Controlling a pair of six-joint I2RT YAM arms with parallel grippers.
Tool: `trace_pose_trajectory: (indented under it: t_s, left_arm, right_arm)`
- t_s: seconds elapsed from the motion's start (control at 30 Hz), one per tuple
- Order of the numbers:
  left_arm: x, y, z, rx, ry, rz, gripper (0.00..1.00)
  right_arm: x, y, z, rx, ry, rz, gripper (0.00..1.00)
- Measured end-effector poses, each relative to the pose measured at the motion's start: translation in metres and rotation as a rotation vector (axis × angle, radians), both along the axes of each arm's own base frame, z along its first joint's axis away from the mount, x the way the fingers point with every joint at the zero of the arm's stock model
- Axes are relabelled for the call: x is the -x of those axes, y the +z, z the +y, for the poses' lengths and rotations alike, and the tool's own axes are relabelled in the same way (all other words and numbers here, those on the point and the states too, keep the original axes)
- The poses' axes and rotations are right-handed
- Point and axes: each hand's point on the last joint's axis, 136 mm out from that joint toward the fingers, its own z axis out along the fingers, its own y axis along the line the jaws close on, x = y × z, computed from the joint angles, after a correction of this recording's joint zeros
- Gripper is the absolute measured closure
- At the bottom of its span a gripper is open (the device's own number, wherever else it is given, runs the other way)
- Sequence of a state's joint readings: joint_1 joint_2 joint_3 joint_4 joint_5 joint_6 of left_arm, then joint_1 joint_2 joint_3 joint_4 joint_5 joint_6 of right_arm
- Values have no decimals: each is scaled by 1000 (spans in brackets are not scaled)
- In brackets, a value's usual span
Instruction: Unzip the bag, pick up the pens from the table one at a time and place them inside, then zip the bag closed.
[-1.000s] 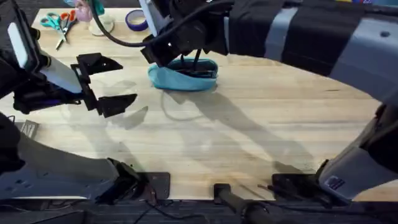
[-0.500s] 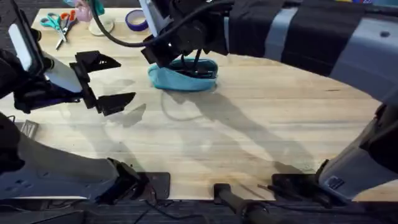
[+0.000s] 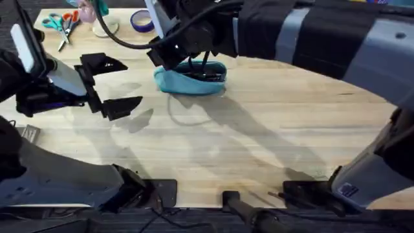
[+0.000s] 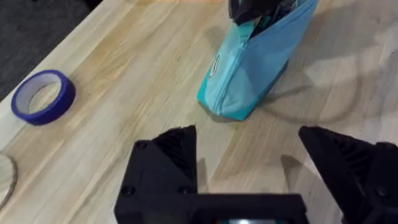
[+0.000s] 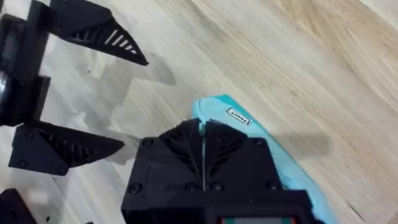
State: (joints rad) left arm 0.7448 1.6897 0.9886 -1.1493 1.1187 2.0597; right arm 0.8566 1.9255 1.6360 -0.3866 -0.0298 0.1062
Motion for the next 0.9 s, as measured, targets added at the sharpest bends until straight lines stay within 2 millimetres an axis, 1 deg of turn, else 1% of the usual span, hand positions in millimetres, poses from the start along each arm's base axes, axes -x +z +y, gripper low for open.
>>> trace_pose_trajectory:
  t_s: [0.13, 0.17, 0.2, 0.23, 0.4, 0.5, 0.73, 0.9]
  left_arm:
    - [-6, -1, -10, -22, -47, -25, 8]
    - [-14, -3, -18, -44, -82, -48, 7]
    - [-17, -4, -21, -49, -91, -53, 7]
    - [-30, -13, -36, -32, -134, -56, 8]
    - [-43, -26, -53, 18, -168, -41, 7]
    - [-50, -31, -65, 47, -190, -36, 7]
    - [-60, -29, -91, 63, -251, -63, 7]
    - [-65, -28, -101, 82, -257, -43, 8]
  right_arm:
    - [0, 0, 0, 0, 0, 0, 971]
    - [0, 0, 0, 0, 0, 0, 971]
    - [0, 0, 0, 0, 0, 0, 971]
    - [0, 0, 0, 0, 0, 0, 971]
    - [0, 0, 0, 0, 0, 0, 970]
    - [0, 0, 0, 0, 0, 0, 970]
    - [0, 0, 0, -1, 0, -1, 970]
    - [0, 1, 0, -2, 0, -2, 971]
